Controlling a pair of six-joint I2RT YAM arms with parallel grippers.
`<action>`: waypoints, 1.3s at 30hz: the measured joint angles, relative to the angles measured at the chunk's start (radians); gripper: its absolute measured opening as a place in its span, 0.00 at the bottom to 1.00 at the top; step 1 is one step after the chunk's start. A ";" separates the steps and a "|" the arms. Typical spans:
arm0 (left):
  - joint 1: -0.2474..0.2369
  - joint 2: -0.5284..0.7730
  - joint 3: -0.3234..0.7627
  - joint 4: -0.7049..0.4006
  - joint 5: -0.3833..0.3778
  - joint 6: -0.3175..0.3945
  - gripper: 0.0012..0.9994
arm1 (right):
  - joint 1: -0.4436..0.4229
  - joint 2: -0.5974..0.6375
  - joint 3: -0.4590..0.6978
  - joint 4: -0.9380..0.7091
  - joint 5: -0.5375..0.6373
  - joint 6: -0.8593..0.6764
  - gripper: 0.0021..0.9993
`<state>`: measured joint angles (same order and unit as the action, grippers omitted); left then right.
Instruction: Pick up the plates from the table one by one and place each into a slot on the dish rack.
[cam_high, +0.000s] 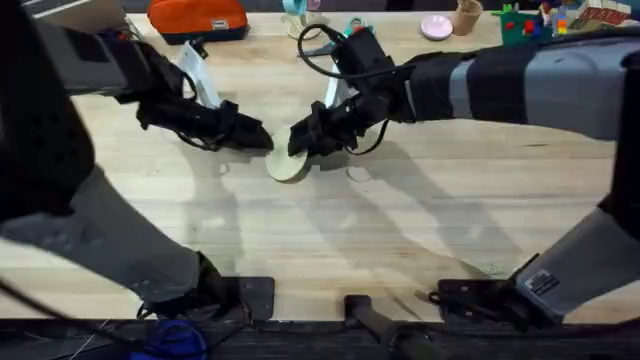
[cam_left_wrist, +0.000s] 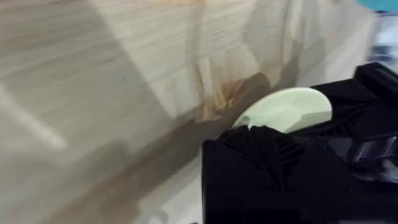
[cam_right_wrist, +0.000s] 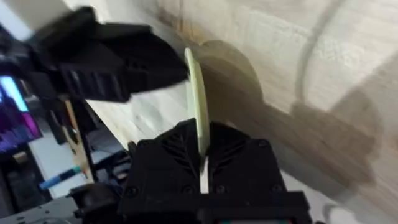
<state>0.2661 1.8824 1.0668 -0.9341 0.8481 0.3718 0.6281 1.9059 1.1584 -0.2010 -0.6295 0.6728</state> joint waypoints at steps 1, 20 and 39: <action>0.000 -0.025 0.000 -0.004 -0.026 -0.002 0.04 | 0.000 -0.007 0.000 -0.014 0.002 -0.016 0.06; 0.002 -0.614 0.000 -0.191 -0.335 -0.067 0.04 | 0.002 -0.242 0.088 -0.437 0.393 -0.407 0.03; 0.002 -0.719 -0.001 -0.224 -0.458 -0.126 0.04 | 0.002 -0.544 0.103 -0.517 0.876 -0.590 0.03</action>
<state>0.2680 1.1629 1.0660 -1.1576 0.3903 0.2459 0.6300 1.3623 1.2617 -0.7177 0.2470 0.0825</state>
